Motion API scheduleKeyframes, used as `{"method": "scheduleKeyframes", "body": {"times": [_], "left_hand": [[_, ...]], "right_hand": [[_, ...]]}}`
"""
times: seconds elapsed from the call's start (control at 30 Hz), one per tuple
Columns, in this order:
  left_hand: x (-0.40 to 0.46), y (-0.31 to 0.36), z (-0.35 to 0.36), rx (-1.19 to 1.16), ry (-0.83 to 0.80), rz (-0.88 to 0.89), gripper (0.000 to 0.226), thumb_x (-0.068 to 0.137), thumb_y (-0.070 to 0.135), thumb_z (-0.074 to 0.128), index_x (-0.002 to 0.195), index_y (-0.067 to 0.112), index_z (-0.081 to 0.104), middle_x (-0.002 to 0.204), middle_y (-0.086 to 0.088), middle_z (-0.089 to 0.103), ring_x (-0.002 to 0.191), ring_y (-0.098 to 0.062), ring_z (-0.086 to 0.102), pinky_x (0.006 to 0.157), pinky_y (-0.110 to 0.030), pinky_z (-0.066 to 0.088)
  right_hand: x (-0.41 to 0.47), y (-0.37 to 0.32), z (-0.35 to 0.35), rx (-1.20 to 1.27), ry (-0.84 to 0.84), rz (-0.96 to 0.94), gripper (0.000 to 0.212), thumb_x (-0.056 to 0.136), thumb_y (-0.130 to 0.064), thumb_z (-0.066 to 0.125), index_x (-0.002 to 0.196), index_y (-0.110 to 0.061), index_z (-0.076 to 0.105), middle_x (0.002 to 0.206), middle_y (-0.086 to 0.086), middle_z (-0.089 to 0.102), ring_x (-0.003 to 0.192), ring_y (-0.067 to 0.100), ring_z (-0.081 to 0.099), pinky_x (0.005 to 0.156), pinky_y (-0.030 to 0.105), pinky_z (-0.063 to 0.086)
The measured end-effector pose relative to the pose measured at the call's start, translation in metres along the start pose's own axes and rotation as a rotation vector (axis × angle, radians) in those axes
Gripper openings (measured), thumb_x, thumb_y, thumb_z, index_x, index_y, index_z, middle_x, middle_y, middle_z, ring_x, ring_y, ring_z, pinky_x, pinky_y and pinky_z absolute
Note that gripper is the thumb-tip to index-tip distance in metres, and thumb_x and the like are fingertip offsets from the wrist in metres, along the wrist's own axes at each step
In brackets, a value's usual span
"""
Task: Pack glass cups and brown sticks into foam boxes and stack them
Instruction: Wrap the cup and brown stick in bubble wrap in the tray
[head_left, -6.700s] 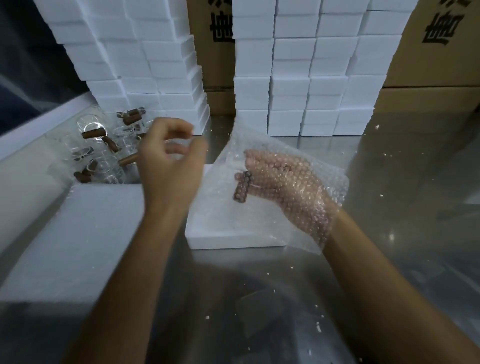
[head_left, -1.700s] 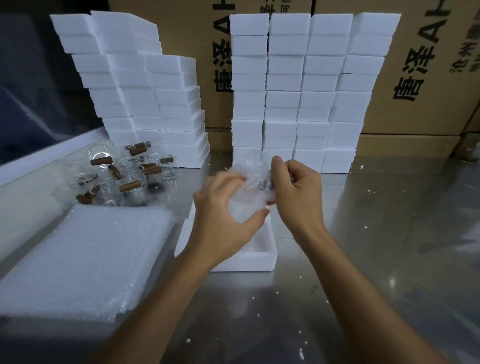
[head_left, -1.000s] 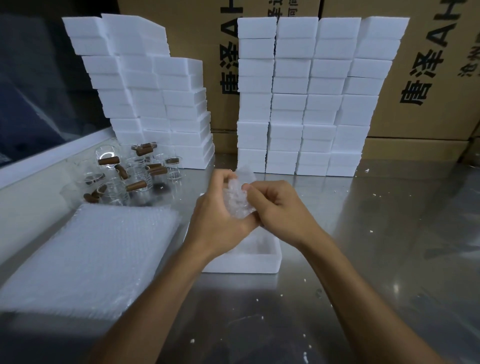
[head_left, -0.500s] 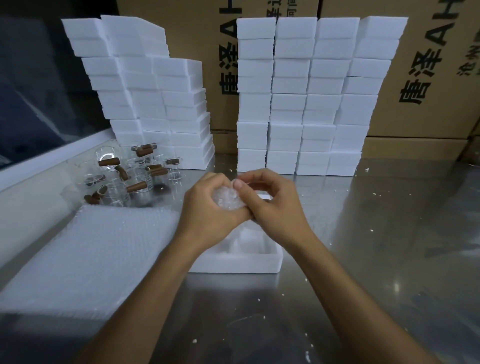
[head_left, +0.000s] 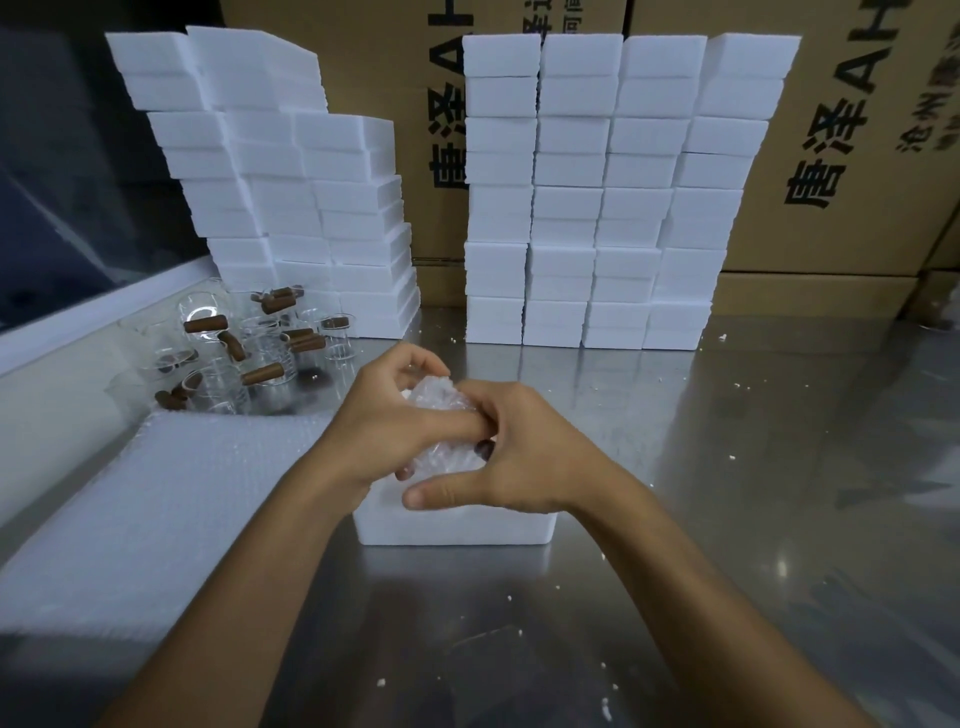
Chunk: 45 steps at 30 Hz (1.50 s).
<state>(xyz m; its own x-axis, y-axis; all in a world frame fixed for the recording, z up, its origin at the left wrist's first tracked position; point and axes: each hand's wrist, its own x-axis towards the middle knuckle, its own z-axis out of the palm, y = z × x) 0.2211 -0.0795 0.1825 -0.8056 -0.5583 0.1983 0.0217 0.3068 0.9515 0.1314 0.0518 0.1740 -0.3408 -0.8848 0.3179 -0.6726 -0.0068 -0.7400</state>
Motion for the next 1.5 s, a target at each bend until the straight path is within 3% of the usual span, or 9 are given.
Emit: {"method": "scheduleKeyframes", "body": {"times": [0.2,0.33,0.43,0.57,0.67,0.83,0.97,1.17,1.5], "left_hand": [[-0.007,0.005,0.002,-0.032,-0.153,-0.079,0.046,0.049,0.043,0.087,0.089,0.027,0.072,0.081,0.002,0.072,0.062,-0.018,0.067,0.054,-0.037,0.052],[-0.006,0.009,-0.004,-0.339,-0.338,-0.136,0.045,0.072,0.05,0.072,0.102,0.015,0.076,0.081,-0.007,0.066,0.057,-0.014,0.057,0.036,-0.021,0.038],[-0.005,0.006,-0.007,-0.514,-0.414,-0.143,0.035,0.081,0.038,0.06,0.099,0.014,0.078,0.077,-0.005,0.063,0.059,-0.013,0.057,0.037,-0.022,0.04],[-0.004,0.001,-0.01,-0.603,-0.384,-0.139,0.034,0.079,0.029,0.062,0.102,0.009,0.077,0.088,-0.013,0.064,0.062,-0.02,0.061,0.041,-0.023,0.047],[-0.002,-0.002,-0.011,-0.604,-0.314,-0.129,0.026,0.077,0.026,0.067,0.095,0.011,0.079,0.084,-0.01,0.066,0.059,-0.021,0.062,0.044,-0.022,0.051],[-0.002,-0.003,-0.009,-0.584,-0.349,-0.086,0.034,0.066,0.03,0.077,0.096,0.013,0.079,0.087,-0.007,0.07,0.067,-0.02,0.064,0.051,-0.024,0.054],[-0.001,-0.004,-0.009,-0.581,-0.382,-0.089,0.043,0.065,0.031,0.075,0.104,0.014,0.077,0.095,-0.011,0.067,0.074,-0.021,0.062,0.052,-0.026,0.053],[-0.002,-0.005,-0.011,-0.54,-0.465,-0.038,0.049,0.068,0.027,0.072,0.116,0.018,0.073,0.099,-0.009,0.068,0.08,-0.021,0.065,0.055,-0.029,0.054],[-0.002,-0.007,-0.014,-0.492,-0.532,0.005,0.072,0.055,0.032,0.095,0.121,0.021,0.07,0.121,-0.008,0.067,0.106,-0.033,0.068,0.07,-0.037,0.06]], "right_hand": [[0.0,-0.002,-0.004,0.066,0.01,0.037,0.027,0.067,-0.019,0.088,0.09,-0.015,0.076,0.08,-0.002,0.076,0.074,0.014,0.072,0.068,0.037,0.06],[-0.008,-0.004,-0.02,0.296,0.048,0.166,0.013,0.069,-0.01,0.083,0.078,-0.012,0.074,0.062,0.001,0.063,0.047,0.01,0.049,0.043,0.024,0.036],[-0.008,-0.003,-0.023,0.512,0.079,0.226,0.031,0.065,-0.017,0.08,0.093,-0.004,0.074,0.085,0.034,0.061,0.069,0.029,0.052,0.063,0.042,0.04],[-0.005,-0.005,-0.025,0.715,0.112,0.239,0.043,0.077,-0.016,0.076,0.115,0.001,0.068,0.105,0.023,0.072,0.092,0.034,0.069,0.088,0.044,0.054],[-0.003,-0.003,-0.027,0.677,0.266,0.281,0.049,0.079,-0.02,0.082,0.123,-0.017,0.062,0.104,0.008,0.076,0.099,0.032,0.072,0.086,0.038,0.059],[-0.007,0.0,-0.032,0.616,0.233,0.242,0.043,0.078,-0.019,0.082,0.118,-0.009,0.068,0.105,0.011,0.076,0.1,0.03,0.072,0.088,0.041,0.058],[-0.008,0.0,-0.032,0.517,0.228,0.232,0.042,0.073,-0.027,0.081,0.11,-0.013,0.069,0.098,0.009,0.076,0.086,0.026,0.074,0.069,0.029,0.058],[-0.009,0.0,-0.027,0.464,0.18,0.19,0.059,0.062,-0.034,0.082,0.113,-0.007,0.066,0.107,0.028,0.066,0.101,0.057,0.057,0.084,0.072,0.045],[-0.011,0.007,-0.032,0.47,0.059,0.165,0.055,0.06,-0.019,0.085,0.112,-0.014,0.07,0.108,0.018,0.07,0.105,0.044,0.064,0.094,0.067,0.048]]}}
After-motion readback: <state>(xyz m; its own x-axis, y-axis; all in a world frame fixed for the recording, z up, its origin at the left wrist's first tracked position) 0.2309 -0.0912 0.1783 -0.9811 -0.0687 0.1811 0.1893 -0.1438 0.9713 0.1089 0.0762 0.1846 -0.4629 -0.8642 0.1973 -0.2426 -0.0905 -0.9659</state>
